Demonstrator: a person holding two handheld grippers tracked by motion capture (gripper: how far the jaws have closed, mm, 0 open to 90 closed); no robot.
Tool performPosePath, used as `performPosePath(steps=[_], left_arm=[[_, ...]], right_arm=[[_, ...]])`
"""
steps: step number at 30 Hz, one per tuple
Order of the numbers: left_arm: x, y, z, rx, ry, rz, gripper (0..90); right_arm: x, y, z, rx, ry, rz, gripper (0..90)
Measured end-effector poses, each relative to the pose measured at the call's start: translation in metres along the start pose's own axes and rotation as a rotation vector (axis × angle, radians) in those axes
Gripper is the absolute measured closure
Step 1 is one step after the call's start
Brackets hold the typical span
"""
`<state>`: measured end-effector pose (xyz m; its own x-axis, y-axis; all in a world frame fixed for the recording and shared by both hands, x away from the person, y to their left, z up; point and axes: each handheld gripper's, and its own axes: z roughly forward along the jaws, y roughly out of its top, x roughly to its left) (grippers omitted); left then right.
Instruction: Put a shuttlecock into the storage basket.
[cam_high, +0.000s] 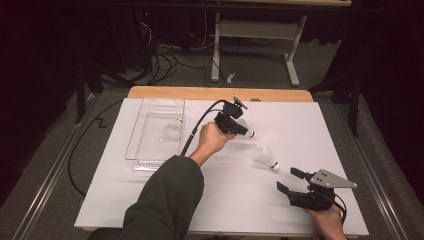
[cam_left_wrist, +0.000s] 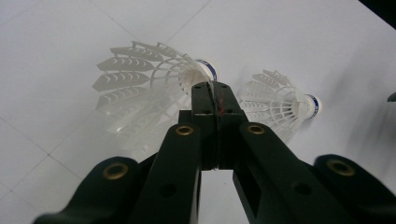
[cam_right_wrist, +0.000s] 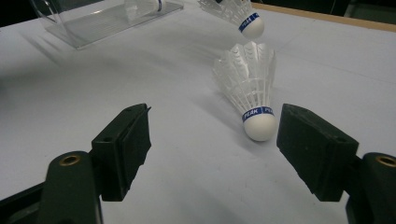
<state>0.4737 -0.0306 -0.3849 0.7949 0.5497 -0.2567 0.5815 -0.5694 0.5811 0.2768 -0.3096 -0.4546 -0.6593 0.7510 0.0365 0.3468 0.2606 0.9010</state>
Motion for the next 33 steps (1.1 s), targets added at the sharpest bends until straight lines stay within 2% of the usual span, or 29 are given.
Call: performPosePath(steps=[15, 33], left_arm=[[-0.002, -0.019, -0.029, -0.067, 0.014, -0.001, 89.8], [-0.011, -0.033, -0.044, -0.090, 0.013, 0.024, 89.8]], right_arm=[[0.000, 0.000, 0.000, -0.001, -0.001, -0.001, 26.2], [0.000, 0.000, 0.000, -0.002, -0.001, -0.001, 26.2]])
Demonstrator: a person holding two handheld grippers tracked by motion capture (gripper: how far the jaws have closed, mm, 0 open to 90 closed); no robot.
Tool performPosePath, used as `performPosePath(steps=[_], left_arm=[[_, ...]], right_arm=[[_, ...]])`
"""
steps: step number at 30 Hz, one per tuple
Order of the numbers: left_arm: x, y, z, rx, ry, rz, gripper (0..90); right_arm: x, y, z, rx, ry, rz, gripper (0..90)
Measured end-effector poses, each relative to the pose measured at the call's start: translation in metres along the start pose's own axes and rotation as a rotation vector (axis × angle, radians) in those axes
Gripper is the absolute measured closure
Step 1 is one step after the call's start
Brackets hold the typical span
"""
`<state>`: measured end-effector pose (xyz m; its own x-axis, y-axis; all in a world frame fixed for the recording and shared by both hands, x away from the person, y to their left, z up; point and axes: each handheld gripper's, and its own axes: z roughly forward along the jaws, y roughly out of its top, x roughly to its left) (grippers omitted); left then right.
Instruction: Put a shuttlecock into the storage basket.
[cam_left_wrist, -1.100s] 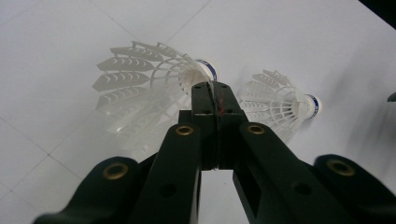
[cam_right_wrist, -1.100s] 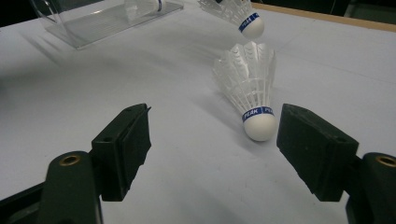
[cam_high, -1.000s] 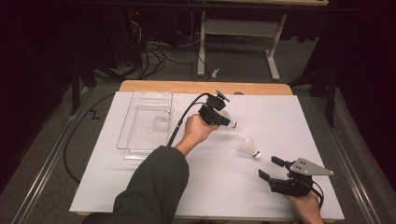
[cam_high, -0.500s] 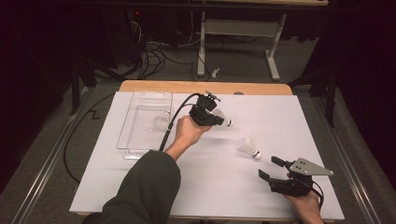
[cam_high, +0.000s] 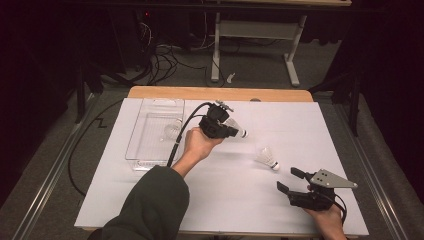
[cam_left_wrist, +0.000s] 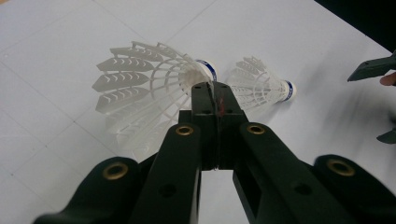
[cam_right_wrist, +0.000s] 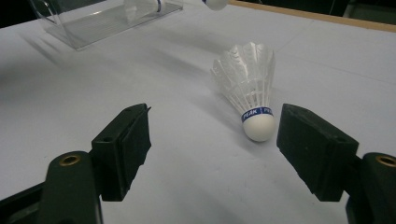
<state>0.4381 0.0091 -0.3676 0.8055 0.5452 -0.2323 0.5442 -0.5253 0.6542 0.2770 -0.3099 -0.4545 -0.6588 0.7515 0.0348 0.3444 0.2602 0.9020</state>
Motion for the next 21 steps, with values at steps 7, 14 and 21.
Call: performPosePath(steps=[7, 14, 21], left_arm=[[-0.003, -0.004, -0.005, -0.012, 0.005, 0.009, 89.8], [-0.007, -0.011, -0.010, -0.019, 0.010, 0.018, 89.8], [-0.011, -0.017, -0.013, -0.021, 0.015, 0.031, 89.8]], right_arm=[[0.000, 0.000, 0.000, 0.000, -0.001, 0.000, 26.2], [0.000, 0.000, 0.000, -0.001, 0.000, 0.000, 26.2], [0.000, 0.000, 0.000, 0.000, -0.001, 0.002, 26.2]])
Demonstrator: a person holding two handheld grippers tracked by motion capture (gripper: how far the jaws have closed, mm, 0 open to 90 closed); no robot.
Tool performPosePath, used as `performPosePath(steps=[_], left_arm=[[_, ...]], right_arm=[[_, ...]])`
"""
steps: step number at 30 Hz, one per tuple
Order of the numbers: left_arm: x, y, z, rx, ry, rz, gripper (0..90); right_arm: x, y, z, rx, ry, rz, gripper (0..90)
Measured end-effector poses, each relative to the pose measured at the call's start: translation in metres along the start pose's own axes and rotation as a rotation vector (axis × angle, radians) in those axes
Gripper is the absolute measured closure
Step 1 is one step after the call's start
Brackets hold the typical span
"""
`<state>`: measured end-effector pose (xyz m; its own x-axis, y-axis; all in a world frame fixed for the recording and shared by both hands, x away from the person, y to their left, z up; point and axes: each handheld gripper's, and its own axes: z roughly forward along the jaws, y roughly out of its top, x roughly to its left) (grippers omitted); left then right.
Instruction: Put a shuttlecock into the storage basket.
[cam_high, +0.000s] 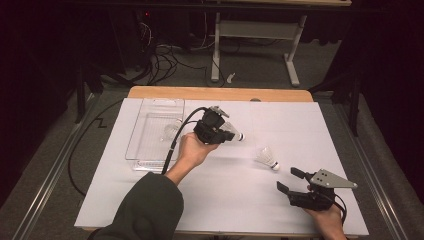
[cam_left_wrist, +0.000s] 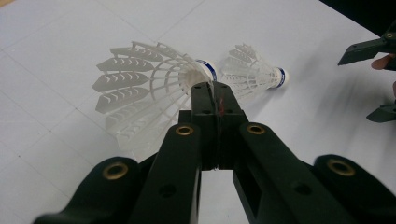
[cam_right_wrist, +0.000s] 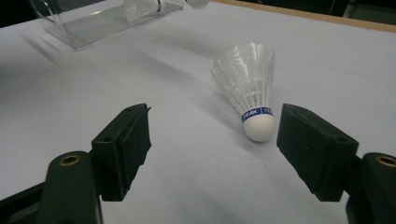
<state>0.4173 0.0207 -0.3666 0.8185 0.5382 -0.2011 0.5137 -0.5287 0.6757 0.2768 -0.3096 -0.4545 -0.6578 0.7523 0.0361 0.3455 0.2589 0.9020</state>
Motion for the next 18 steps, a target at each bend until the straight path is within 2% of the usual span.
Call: performPosePath(steps=[18], left_arm=[[-0.004, -0.015, -0.013, -0.013, 0.000, 0.003, 89.8]], right_arm=[[0.000, 0.000, 0.000, -0.001, 0.000, -0.001, 26.2]])
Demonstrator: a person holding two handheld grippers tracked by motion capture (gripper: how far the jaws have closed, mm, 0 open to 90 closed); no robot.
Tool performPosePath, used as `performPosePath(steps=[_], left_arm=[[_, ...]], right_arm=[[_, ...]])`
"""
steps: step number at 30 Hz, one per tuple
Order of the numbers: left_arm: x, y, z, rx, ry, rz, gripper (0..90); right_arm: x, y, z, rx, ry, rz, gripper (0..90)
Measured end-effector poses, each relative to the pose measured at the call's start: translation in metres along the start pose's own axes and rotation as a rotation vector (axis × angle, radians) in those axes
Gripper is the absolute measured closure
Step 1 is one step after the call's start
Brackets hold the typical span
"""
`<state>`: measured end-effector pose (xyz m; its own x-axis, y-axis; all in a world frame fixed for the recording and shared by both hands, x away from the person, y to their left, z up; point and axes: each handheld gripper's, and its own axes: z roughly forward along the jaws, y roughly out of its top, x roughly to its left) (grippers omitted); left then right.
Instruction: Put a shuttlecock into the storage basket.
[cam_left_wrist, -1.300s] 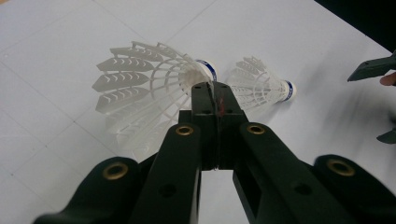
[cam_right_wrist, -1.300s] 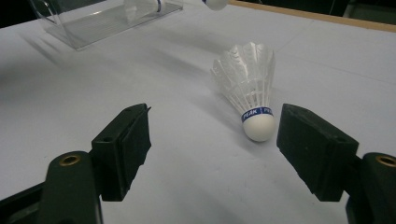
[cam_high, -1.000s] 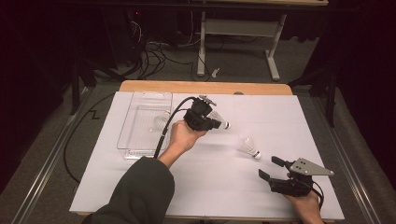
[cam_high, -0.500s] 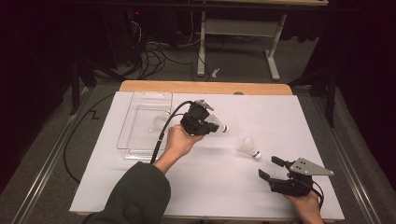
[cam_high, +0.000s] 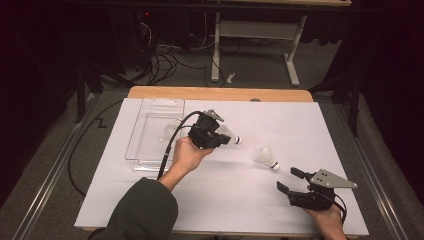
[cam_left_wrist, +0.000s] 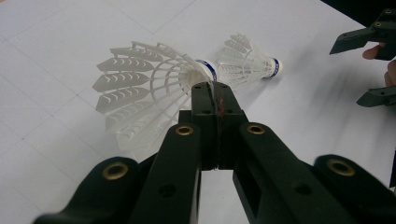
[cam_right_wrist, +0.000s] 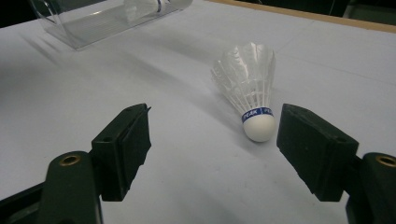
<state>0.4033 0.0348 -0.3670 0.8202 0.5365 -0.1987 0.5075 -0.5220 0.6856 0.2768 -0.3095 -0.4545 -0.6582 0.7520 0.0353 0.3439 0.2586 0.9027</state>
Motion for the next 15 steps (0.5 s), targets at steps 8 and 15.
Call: performPosePath(steps=[8, 15], left_arm=[[-0.002, -0.006, -0.006, -0.011, 0.005, -0.002, 89.8], [-0.003, -0.011, -0.013, -0.023, 0.015, 0.000, 89.7]], right_arm=[[0.000, 0.000, 0.000, 0.001, -0.001, 0.001, 26.2], [0.000, 0.000, 0.000, 0.000, 0.000, 0.000, 26.2]])
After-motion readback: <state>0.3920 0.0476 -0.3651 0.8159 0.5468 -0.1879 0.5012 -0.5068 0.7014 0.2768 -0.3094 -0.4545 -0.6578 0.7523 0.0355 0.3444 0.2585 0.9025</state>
